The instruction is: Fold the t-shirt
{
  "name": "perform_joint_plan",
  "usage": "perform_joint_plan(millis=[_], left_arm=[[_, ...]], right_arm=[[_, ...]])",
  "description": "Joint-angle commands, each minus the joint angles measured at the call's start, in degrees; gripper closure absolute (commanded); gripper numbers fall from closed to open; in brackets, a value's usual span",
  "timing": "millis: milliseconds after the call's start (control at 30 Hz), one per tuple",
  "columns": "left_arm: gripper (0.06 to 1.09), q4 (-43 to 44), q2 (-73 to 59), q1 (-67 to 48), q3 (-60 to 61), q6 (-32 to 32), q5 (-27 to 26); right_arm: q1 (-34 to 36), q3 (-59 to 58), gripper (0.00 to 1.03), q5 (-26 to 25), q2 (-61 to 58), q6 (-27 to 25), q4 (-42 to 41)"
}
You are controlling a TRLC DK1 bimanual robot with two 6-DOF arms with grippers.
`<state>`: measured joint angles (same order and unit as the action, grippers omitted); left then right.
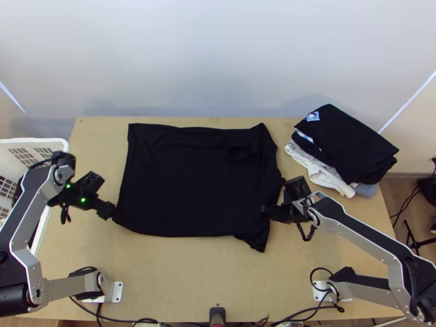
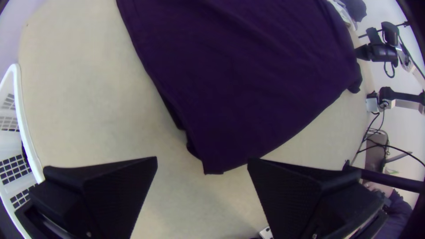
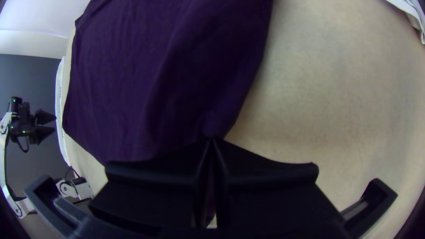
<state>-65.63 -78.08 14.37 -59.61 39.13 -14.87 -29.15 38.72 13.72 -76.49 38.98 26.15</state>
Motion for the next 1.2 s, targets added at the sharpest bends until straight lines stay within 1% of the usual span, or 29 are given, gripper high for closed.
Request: perform_joint_plan(millis=[0,100,300,367,400,767,800,833,867,900,933,1067,1100,1167], left_arm=[[0.1,0.76,1.09,6.9,5.56,6.13,-3.32],[0.1,2.08,2.85,7.25,7.67,8.06,-2.0],[0.12,6.56,4.17,6.9,10.75,9.47,-2.0],[0.23,7.97,4.52,6.37,11.89,10.7,-2.0],[0.27,9.38,4.87,5.84,12.42,10.96,-2.0],[0.29,11.84,4.26,-0.57,14.44,9.03,-1.12],[0.31,12.36,4.26,-0.66,14.88,9.03,-1.12],[0.48,12.72,4.34,-0.84,15.41,9.12,-1.03],[0.73,13.68,4.78,-0.84,16.02,9.12,-1.03],[1.0,15.88,5.49,-1.01,16.81,8.68,-1.03],[1.04,17.81,6.1,-1.63,17.43,7.89,-0.95],[1.05,19.31,6.37,-2.07,17.16,7.1,-0.24],[1.05,21.24,6.37,-1.8,16.81,5.87,-0.07],[1.05,25.2,6.19,-1.1,14.79,1.03,-0.07]], right_arm=[[-0.03,0.66,1.0,-0.09,-0.94,0.13,-0.14],[0.14,1.09,1.0,-0.09,-1.91,0.13,-0.14],[-0.03,1.97,1.0,-0.18,-2.96,0.66,-0.14],[-0.03,1.89,1.0,-0.18,-3.05,0.74,-0.14],[-0.03,1.8,1.0,-0.18,-2.96,0.83,-0.14],[0.05,1.01,1.0,-0.36,-2.61,1.18,-0.14],[0.14,1.01,1.0,-0.36,-2.61,1.18,-0.14],[0.14,1.01,1.0,-0.36,-2.53,1.1,-0.14],[0.32,1.01,1.0,-0.36,-2.35,1.1,-0.14],[0.49,1.01,1.0,-0.36,-2.0,1.01,-0.14],[0.76,1.01,1.0,-0.36,-1.56,0.92,-0.14],[2.6,1.62,1.0,-0.27,0.64,1.1,-0.14],[3.57,2.06,1.0,-0.27,0.99,1.27,-0.14],[5.42,3.56,1.0,-0.18,1.43,1.98,0.13]])
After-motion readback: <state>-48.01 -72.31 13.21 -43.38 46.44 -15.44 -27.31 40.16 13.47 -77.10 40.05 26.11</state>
